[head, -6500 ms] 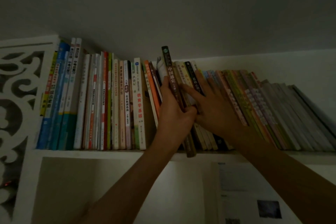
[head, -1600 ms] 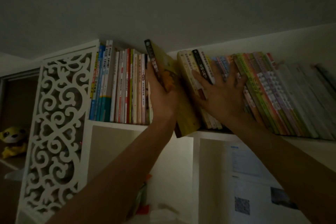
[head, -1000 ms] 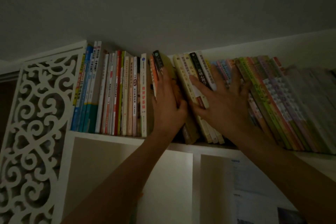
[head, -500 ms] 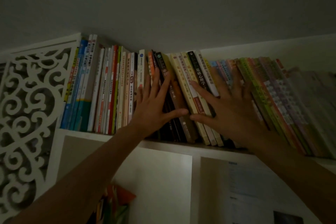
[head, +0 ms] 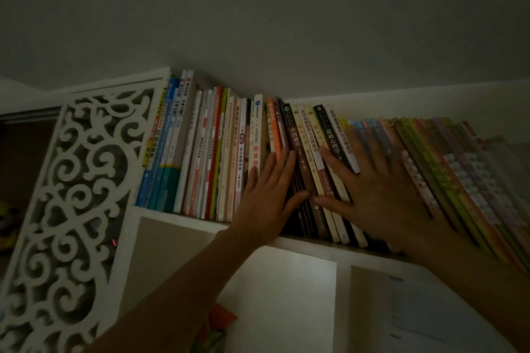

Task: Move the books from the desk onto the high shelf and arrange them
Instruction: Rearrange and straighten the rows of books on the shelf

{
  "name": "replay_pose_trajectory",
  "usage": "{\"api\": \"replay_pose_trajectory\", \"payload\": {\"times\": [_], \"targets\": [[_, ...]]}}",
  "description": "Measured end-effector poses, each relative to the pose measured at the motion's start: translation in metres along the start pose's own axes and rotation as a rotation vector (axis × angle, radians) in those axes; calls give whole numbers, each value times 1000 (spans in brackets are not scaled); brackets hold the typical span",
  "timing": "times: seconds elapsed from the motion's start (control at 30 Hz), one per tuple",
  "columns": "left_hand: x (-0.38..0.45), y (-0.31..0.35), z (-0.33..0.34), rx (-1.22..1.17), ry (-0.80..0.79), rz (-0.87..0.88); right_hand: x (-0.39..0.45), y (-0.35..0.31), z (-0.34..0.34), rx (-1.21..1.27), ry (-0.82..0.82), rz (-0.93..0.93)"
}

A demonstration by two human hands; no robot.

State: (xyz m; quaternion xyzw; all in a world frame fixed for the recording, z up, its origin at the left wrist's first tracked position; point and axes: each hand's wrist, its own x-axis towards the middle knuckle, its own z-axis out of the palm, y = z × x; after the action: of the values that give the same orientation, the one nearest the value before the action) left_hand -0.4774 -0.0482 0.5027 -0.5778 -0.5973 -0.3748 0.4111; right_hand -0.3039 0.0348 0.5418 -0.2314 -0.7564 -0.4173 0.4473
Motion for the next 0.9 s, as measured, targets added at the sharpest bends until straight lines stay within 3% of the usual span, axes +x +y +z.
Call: {"api": "replay_pose_trajectory", "payload": {"times": [0.17,0.27,0.47,0.7,0.8,0.9], "targets": [[-13,-25,-10,61,4,-18,2,-6,5,-113,-105,-379],[0,-43,-17,81,-28,-3,9,-7,9,-146,-77,-430],[8,-64,-13,75,-21,81,25,-31,18,-148,-78,-339],[11,-79,-21,-82,-24,196,34,-51,10,-159,-193,-238],[24,-92,-33,-101,62,250,38,-58,2,-45,-108,-128],[53,-98,-46,-213,228,152,68,-65,-14,196,75,173]]}}
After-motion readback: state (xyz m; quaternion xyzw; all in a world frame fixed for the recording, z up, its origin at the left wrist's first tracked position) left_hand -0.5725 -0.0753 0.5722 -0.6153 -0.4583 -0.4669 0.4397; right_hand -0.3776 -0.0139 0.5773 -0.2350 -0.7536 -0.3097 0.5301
